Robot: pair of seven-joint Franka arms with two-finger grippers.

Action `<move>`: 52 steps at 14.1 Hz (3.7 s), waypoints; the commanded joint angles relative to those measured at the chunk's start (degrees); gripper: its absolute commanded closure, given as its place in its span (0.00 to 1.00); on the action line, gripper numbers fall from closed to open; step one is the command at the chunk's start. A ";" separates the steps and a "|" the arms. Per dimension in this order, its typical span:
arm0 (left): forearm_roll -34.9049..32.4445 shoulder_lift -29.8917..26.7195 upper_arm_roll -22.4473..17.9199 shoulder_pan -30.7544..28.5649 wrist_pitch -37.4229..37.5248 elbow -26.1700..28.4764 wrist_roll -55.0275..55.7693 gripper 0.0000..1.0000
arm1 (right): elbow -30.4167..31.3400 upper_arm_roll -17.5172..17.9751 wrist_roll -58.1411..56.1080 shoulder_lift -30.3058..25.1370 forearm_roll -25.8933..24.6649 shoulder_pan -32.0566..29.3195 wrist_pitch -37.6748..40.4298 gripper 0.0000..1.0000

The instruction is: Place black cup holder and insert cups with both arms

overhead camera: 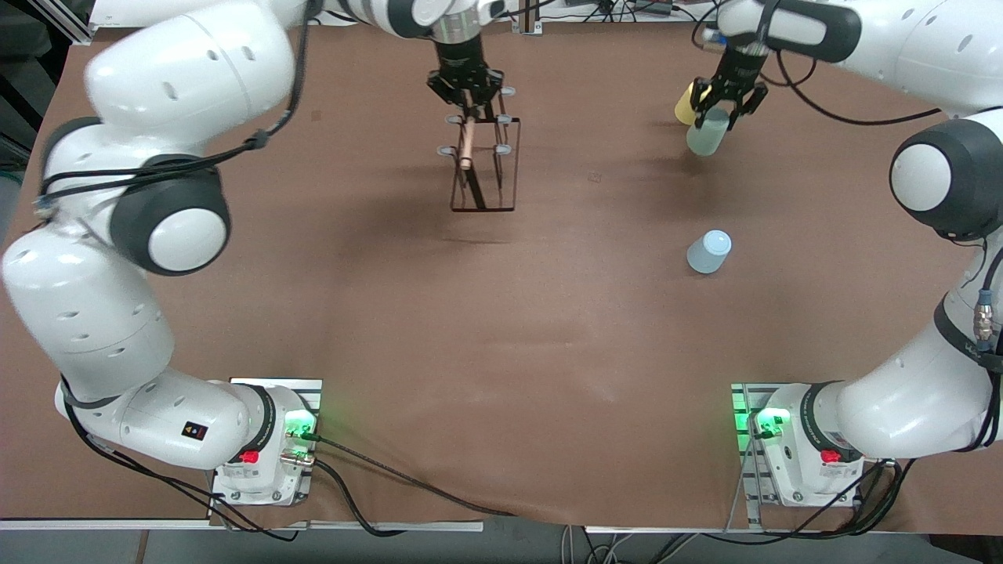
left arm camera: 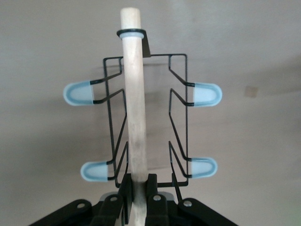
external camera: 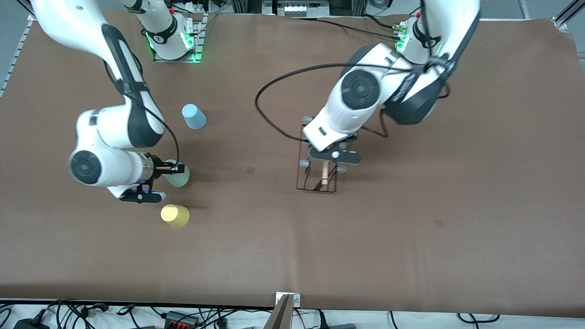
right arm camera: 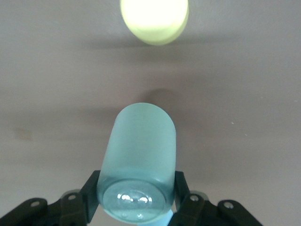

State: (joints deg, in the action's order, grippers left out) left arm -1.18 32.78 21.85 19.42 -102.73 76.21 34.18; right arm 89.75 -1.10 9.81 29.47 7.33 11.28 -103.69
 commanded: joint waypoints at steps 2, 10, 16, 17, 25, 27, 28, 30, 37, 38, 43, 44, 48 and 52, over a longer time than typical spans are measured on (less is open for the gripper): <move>-0.32 6.41 -0.67 3.69 -3.77 -8.09 4.05 0.99 | -3.71 -0.22 -0.14 0.24 0.75 -0.12 3.05 0.68; -0.49 10.37 -0.76 6.94 -15.65 -8.53 9.85 1.00 | -3.53 -0.22 0.39 0.68 0.75 -0.03 2.96 0.68; -0.58 11.96 -1.55 8.00 -16.80 -8.62 10.38 0.86 | -3.36 -0.22 0.56 1.12 0.84 0.06 2.96 0.68; -0.58 11.61 -1.64 8.00 -16.19 -8.97 10.30 0.73 | -3.36 -0.22 0.56 1.12 0.84 0.06 2.96 0.68; -0.40 5.11 -0.93 -3.75 8.92 -16.00 -5.85 0.17 | -3.88 1.88 5.73 -1.43 1.80 1.81 3.40 0.68; -1.02 3.18 -1.54 -6.40 14.99 -15.82 -12.09 0.00 | -4.58 5.04 11.96 -1.78 4.52 2.69 3.40 0.68; -0.93 2.04 -1.55 -8.33 17.19 -15.82 -12.38 0.00 | -5.72 6.36 14.34 -1.70 5.49 3.04 3.40 0.68; -0.93 1.15 -1.29 -13.42 20.45 -15.82 -12.82 0.00 | -7.39 8.82 17.34 -1.70 7.68 3.66 3.40 0.68; -0.67 -4.02 -1.46 -23.18 31.25 -15.83 -18.27 0.00 | -7.66 14.99 30.88 0.23 9.72 8.92 2.61 0.68; -0.58 -6.39 -1.46 -25.29 33.71 -16.00 -18.27 0.00 | -7.66 14.99 31.67 0.59 9.63 9.72 2.53 0.68; -0.85 -20.97 -9.01 -25.66 33.58 -6.90 -18.62 0.00 | -7.40 14.90 31.50 1.55 8.84 10.25 2.61 0.68; -1.02 -22.74 -9.19 -25.66 31.12 -2.68 -18.62 0.00 | -7.40 14.90 31.50 1.64 8.32 10.17 2.61 0.68; -0.24 -32.06 -12.60 -24.78 18.36 15.26 -28.45 0.00 | -7.49 14.90 31.68 3.13 7.70 10.69 2.00 0.68; -0.58 -32.08 -14.38 -23.11 19.84 15.46 -28.73 0.00 | -7.49 14.90 31.68 4.72 4.99 11.57 1.21 0.68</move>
State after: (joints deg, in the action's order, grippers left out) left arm -1.49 3.33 8.66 -4.96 -83.04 89.19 6.68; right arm 82.93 13.50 40.67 33.37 14.56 22.38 -102.19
